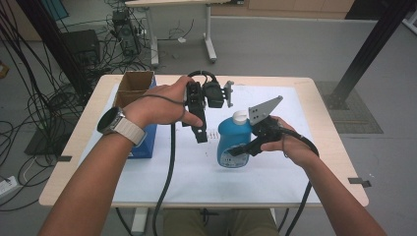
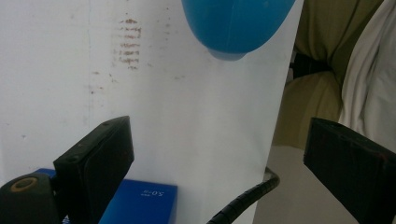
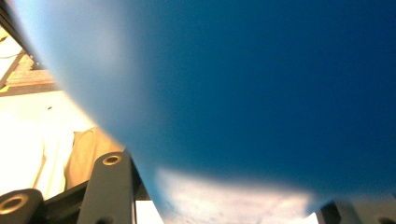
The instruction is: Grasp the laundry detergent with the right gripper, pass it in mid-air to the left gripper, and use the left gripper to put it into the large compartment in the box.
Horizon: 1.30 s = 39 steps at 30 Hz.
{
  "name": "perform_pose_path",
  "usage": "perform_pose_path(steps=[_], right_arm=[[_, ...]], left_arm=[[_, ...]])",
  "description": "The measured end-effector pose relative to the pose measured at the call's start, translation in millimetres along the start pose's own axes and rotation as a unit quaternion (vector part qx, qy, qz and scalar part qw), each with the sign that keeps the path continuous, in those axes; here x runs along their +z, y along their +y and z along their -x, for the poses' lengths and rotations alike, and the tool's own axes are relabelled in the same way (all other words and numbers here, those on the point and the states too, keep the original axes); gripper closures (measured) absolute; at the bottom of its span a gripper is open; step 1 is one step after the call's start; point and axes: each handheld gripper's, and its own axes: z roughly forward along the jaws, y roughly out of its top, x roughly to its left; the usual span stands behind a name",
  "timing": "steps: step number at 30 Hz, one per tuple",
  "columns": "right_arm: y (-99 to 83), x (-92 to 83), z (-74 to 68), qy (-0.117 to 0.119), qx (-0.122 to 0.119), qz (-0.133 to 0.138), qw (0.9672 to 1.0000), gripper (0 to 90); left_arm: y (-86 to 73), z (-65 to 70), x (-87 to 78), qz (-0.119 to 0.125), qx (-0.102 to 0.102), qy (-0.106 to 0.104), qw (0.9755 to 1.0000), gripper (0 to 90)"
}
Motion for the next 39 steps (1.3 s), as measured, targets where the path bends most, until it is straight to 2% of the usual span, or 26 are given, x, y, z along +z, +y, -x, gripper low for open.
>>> perform_pose_path(steps=[8, 19, 39], right_arm=[[10.1, 7.0, 0.9, -0.009, -0.009, -0.017, 0.9998, 43.6], [23.5, 21.0, 1.4, -0.007, -0.017, -0.029, 0.9994, 43.7], [30.2, 31.1, 3.0, -0.005, -0.015, -0.035, 0.9993, 43.7]], left_arm=[[5.7, -0.6, -6.6, -0.003, 0.007, 0.003, 1.0000, 8.5], [13.4, 1.2, -7.8, -0.007, 0.015, -0.003, 0.9999, 8.0], [29.7, -2.3, -8.8, -0.009, 0.024, 0.000, 0.9997, 7.5]])
